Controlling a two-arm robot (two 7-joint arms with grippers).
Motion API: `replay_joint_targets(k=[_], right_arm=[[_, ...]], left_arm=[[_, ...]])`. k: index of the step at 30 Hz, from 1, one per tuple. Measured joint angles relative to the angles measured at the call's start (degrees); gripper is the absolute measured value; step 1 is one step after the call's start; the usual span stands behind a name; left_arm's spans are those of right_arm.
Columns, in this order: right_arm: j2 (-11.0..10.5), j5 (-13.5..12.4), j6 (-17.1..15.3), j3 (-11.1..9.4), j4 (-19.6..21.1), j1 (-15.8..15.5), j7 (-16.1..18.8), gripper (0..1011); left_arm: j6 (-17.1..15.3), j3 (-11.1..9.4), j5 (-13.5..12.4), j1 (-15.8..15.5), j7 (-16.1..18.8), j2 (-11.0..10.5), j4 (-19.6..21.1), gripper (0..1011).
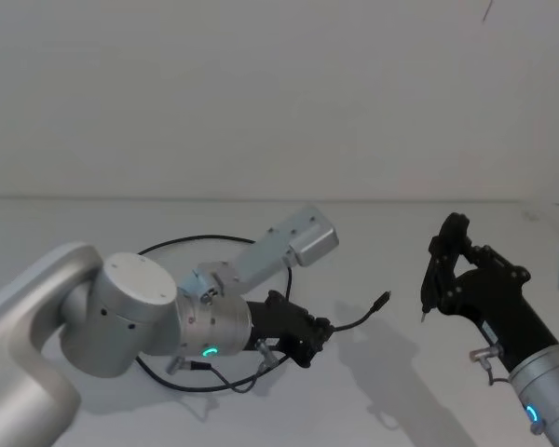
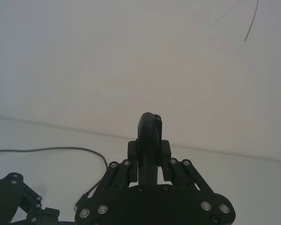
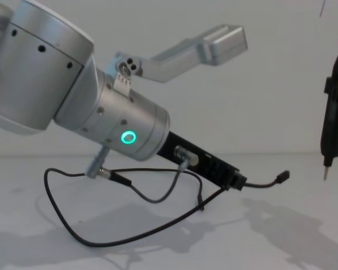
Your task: Pick up the data cable with the one hand.
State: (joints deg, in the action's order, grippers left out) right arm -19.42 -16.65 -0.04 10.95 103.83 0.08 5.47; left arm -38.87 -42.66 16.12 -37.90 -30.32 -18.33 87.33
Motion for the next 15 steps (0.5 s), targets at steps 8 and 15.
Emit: replay_joint_targets(k=[8, 15], right_arm=[[0.45, -0.93, 0.4, -1.16, 1.21, 0.29, 0.58, 279], [0.95, -1.63, 0.9, -1.96, 1.45, 0.83, 0.93, 279]], left_arm=[[2.26, 0.45, 0.45, -0.39, -2.46, -2.18, 2.25, 32], [3.19, 0.44, 1.05, -0.95, -4.75, -4.02, 3.54, 32]])
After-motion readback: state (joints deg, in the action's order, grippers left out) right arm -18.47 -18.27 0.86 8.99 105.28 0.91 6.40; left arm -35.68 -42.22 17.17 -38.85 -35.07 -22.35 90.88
